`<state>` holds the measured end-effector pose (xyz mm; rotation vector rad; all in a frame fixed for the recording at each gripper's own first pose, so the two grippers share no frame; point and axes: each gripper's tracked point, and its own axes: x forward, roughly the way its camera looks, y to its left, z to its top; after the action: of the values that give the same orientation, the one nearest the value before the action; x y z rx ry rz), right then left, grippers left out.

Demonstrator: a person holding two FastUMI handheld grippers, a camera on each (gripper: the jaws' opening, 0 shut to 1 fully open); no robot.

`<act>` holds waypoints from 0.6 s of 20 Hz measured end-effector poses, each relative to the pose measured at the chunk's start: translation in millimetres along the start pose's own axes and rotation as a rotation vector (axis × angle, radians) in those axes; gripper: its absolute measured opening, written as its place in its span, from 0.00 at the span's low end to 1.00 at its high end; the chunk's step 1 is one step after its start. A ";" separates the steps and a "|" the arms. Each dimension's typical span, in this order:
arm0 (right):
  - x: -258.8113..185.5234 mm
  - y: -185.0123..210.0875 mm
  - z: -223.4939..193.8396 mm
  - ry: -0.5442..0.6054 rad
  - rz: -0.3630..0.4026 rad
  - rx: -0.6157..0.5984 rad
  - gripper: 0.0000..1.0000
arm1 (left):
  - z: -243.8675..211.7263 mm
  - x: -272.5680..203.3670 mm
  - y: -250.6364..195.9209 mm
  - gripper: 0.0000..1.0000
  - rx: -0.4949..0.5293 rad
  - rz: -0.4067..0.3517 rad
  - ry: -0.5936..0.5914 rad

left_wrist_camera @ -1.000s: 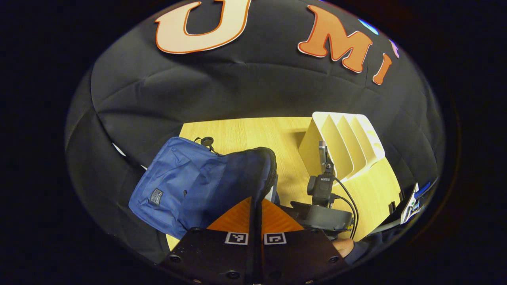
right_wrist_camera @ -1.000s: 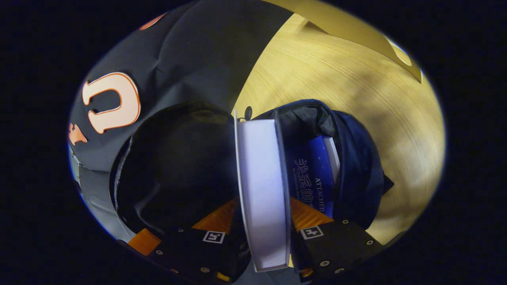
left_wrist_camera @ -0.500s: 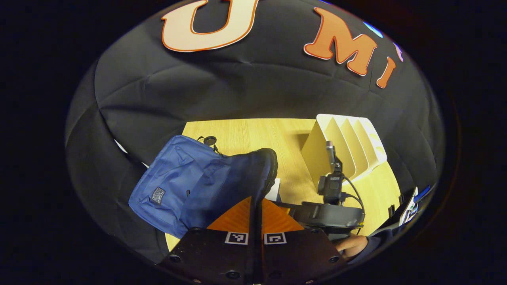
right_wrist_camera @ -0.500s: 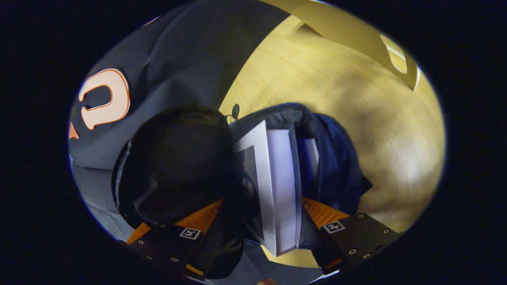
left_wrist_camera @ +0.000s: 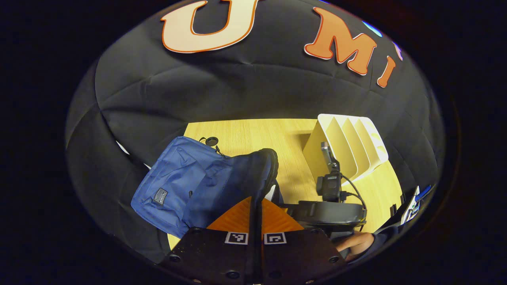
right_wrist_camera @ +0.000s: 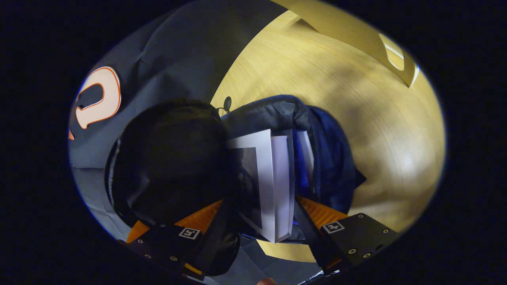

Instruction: Open the schoolbag, grab two books from the bookshelf and put them into the schoolbag.

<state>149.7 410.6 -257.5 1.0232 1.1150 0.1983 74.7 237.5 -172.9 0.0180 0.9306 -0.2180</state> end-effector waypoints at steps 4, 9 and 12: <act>-30.9 -11.9 9.0 -0.024 -0.020 -0.040 0.96 | -0.5 1.4 -1.2 0.01 -0.003 0.001 0.006; -85.8 -15.9 27.7 -0.115 -0.023 -0.173 0.96 | -6.3 4.7 -8.1 0.01 0.019 0.012 0.018; -131.4 -16.1 53.2 -0.223 -0.036 -0.303 0.97 | -14.1 10.7 -14.6 0.01 0.049 0.029 0.029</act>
<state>125.3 292.3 -181.5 0.7348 0.8691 0.2110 66.8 222.8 -188.7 0.0796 0.9530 -0.2139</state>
